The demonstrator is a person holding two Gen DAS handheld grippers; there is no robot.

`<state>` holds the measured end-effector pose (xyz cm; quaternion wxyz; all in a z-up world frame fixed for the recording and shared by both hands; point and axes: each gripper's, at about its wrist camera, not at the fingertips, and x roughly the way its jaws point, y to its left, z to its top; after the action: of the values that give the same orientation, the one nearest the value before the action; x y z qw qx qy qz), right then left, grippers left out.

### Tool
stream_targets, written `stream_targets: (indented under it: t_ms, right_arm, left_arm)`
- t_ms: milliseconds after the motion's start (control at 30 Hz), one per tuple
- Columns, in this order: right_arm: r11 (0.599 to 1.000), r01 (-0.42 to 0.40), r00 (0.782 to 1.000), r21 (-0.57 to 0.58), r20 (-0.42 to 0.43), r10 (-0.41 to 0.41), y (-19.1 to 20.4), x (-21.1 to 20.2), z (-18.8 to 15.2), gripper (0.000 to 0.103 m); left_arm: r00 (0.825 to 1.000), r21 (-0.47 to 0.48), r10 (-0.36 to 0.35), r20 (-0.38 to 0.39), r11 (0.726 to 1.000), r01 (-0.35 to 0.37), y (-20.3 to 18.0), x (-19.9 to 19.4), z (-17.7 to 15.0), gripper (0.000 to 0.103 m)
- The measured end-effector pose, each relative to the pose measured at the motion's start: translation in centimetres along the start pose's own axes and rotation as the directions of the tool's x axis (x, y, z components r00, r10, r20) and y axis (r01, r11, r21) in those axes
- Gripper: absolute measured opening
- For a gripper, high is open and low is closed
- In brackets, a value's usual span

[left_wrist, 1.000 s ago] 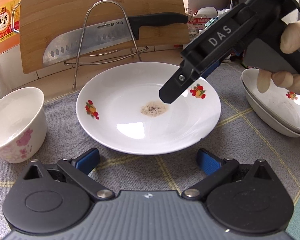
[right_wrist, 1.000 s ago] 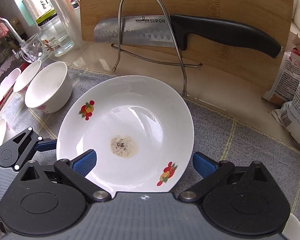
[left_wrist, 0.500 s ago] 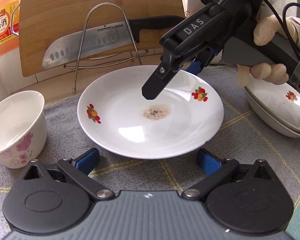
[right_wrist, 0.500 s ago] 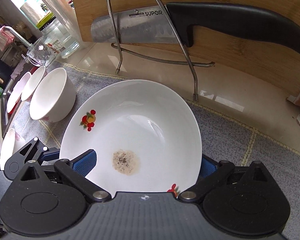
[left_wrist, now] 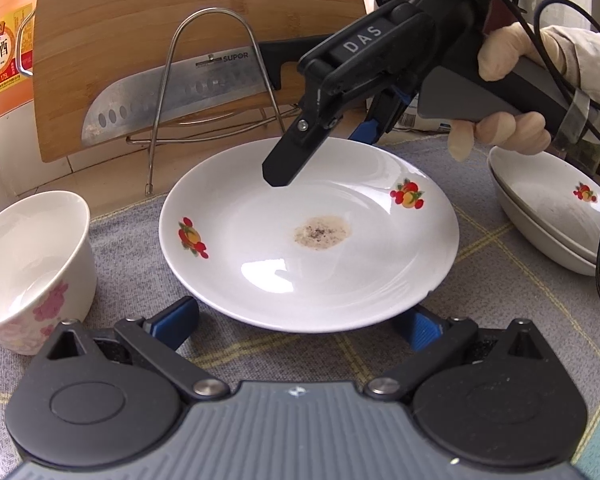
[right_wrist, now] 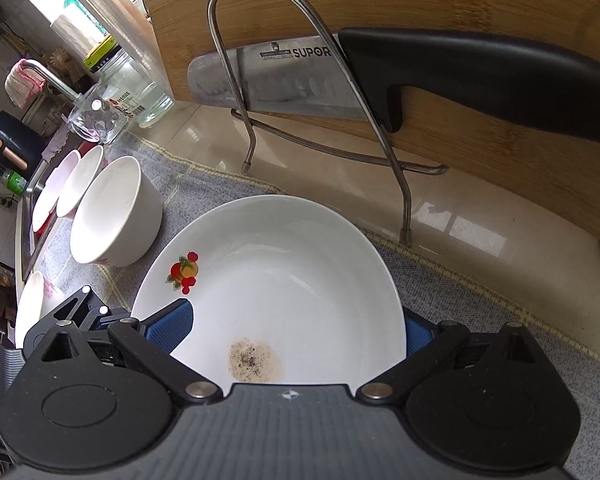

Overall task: Organize plates and bowls
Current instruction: 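Close the right tool on the rim of the stained plate, then lift the stained plate with the right tool and carry it toward the plate stack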

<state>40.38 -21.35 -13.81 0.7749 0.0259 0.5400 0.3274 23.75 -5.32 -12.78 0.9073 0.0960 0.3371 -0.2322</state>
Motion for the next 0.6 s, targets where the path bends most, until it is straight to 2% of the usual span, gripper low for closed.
stream_targets:
  t_ms: [367,600]
  right_arm:
    - [0.999,-0.027,0.999,-0.024,-0.031,0.026,0.0,0.5,1.0,0.103]
    - [0.999,-0.029,0.999,-0.045,-0.035,0.028,0.1,0.6,1.2,0.103]
  left_arm:
    - [1.0,0.066,-0.001,0.018,0.998,0.0,-0.6,-0.4,0.1,0.103]
    - [1.0,0.055,-0.008,0.017,0.998,0.007,-0.7,-0.5,0.1,0.103]
